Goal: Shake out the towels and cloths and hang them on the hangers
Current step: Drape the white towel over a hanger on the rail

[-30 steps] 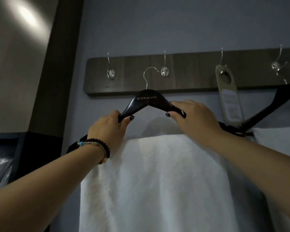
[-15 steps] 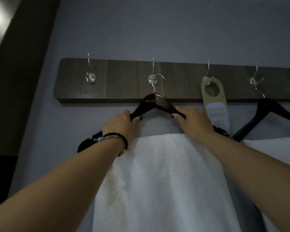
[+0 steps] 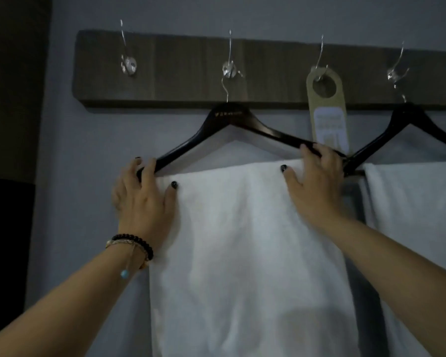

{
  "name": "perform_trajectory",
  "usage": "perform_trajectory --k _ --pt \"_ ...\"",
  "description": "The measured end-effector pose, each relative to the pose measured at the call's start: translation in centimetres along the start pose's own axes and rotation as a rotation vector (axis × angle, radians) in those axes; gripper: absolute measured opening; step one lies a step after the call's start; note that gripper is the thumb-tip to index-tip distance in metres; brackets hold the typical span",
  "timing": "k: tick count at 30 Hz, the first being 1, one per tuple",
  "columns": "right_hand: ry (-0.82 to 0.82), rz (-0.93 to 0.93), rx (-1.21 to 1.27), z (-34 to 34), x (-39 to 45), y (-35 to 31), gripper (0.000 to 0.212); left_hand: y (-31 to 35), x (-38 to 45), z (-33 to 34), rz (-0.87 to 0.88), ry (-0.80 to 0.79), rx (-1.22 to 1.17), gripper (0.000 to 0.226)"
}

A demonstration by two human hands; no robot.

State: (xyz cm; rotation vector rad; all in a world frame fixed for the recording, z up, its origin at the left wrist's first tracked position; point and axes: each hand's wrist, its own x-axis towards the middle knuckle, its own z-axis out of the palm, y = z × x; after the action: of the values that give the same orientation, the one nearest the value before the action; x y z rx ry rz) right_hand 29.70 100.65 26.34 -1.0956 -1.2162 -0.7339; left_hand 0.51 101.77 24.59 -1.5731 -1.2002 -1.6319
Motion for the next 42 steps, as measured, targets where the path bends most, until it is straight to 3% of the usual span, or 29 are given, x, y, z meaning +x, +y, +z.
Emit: perform_trajectory --k 4,8,11,14,18,23,26,29,34,38,42 --pt "-0.091 0.278 0.319 -2.3 -6.6 0.9 0.060 -1.3 -8.2 -0.3 -0.227 -0.064 -0.299 0.050" --pt "-0.154 0.598 0.610 -4.3 -9.7 1.8 0.041 0.5 -12.8 -1.3 -0.551 -0.138 -0.700 0.026" --pt "-0.323 0.727 0.749 -5.5 -10.6 2.9 0.029 1.1 -13.4 -2.2 -0.576 -0.105 -0.630 0.023" --pt "-0.499 0.789 0.863 -6.8 -12.3 3.5 0.026 0.9 -13.5 -3.1 -0.537 -0.074 -0.441 0.051" --pt "-0.650 0.894 0.899 -8.1 -16.2 4.2 0.034 1.1 -15.4 -3.8 -0.532 -0.203 -0.363 0.040" --pt "-0.609 0.916 0.858 -9.1 -19.7 4.0 0.026 0.3 -18.6 -4.2 -0.597 -0.435 -0.621 0.038" --pt "-0.593 0.897 0.813 -9.2 -20.9 3.9 0.030 0.3 -20.3 -4.2 -0.635 -0.465 -0.670 0.041" --pt "-0.616 0.909 0.752 -9.2 -22.8 4.5 0.030 0.8 -22.6 -4.3 -0.690 -0.511 -0.667 0.034" --pt "-0.573 0.858 0.635 -10.1 -24.4 5.4 0.028 -2.5 -25.2 -2.4 -0.678 -0.491 -0.449 0.056" --pt "-0.587 0.827 0.652 -12.1 -23.8 5.5 0.035 2.3 -24.7 -5.6 -0.680 -0.536 -0.507 0.018" --pt "-0.624 0.809 0.718 -15.2 -22.9 5.8 0.028 4.0 -25.0 -7.2 -0.793 -0.753 -0.599 0.033"
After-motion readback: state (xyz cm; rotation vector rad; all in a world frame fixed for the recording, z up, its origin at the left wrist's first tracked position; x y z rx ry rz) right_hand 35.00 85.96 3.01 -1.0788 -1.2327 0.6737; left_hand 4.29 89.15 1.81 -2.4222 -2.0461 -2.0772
